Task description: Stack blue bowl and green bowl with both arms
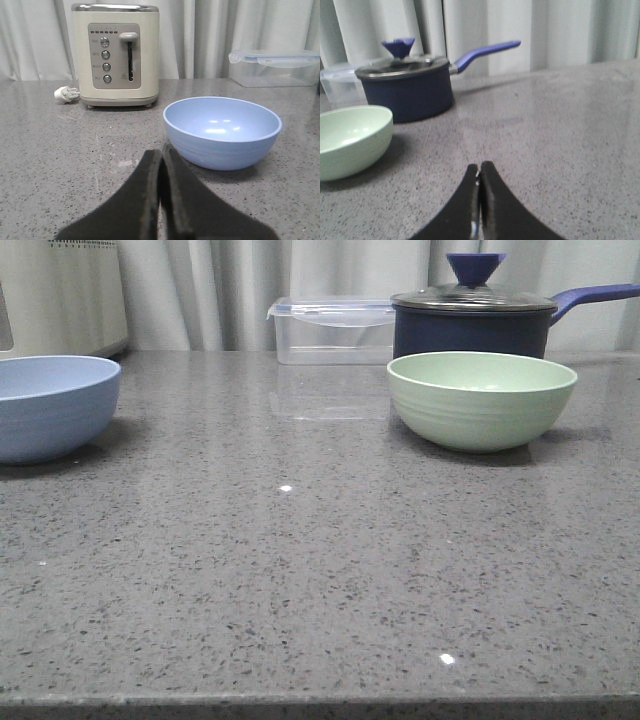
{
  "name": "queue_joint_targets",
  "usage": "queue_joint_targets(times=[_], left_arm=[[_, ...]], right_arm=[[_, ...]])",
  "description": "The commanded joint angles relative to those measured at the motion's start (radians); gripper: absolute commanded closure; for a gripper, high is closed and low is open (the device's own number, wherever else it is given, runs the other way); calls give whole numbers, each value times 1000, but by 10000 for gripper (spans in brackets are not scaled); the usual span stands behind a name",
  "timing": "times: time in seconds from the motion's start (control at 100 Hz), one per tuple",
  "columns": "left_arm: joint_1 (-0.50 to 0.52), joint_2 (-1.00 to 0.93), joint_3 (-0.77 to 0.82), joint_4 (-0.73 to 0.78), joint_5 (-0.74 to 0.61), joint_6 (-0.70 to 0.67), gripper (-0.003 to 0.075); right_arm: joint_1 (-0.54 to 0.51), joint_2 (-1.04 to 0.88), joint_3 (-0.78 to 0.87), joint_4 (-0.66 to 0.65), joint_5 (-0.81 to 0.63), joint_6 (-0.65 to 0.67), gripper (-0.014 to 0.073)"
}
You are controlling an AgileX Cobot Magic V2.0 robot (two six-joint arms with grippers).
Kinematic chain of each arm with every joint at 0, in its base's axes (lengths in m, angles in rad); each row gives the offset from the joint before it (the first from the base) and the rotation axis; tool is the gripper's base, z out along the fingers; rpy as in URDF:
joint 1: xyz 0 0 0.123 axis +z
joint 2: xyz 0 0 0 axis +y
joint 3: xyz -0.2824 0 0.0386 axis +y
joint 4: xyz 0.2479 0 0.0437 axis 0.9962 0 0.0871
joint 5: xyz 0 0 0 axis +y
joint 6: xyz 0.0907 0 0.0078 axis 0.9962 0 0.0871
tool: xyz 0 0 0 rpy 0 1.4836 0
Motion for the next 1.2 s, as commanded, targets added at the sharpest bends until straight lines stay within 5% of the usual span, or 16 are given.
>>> queue_joint_targets(times=[0.0,0.54,0.68,0.83,0.92,1.19], left_arm=[[1,38,-95,-7,-36,-8,741],[1,476,-476,-7,87,-8,727],[1,543,-518,-6,84,-8,551],[1,559,-528,-6,72,-8,320],[1,559,-528,-6,62,-8,315],[1,559,-528,-14,52,-8,318]], right_arm=[[-6,7,-89,-4,14,-8,645],[-6,394,-440,-3,272,-8,666],[-6,460,-488,-3,297,-8,533],[-6,481,-508,-3,291,-8,271],[-6,481,-508,-3,279,-8,195],[16,488,-524,16,279,-7,191]])
